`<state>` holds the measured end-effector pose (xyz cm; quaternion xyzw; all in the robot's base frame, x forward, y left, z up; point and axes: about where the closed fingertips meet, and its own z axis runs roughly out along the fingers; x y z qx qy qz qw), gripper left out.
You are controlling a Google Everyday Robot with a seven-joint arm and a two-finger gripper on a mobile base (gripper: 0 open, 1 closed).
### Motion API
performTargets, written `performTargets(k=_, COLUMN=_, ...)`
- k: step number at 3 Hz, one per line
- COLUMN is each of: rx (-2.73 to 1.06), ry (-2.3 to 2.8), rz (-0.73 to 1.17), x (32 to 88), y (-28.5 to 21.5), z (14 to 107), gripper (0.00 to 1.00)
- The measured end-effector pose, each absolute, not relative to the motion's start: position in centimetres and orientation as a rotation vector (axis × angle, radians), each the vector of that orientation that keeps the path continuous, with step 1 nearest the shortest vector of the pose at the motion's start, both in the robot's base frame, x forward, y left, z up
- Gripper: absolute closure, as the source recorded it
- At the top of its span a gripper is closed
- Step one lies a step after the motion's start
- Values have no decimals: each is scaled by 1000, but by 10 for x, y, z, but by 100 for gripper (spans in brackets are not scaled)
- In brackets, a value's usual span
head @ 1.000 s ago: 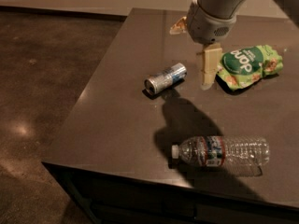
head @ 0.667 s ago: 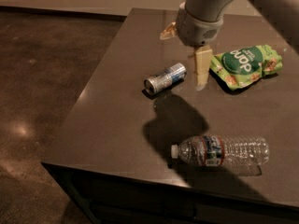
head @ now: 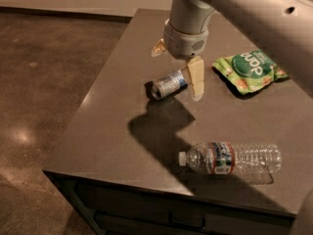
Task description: Place redbull can upright
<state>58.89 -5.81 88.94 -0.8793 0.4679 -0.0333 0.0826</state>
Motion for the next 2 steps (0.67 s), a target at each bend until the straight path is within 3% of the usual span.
performTargets(k=2, rx=-2705, ry=1378, rz=-80, x=599, y=-39, z=863, gripper=0)
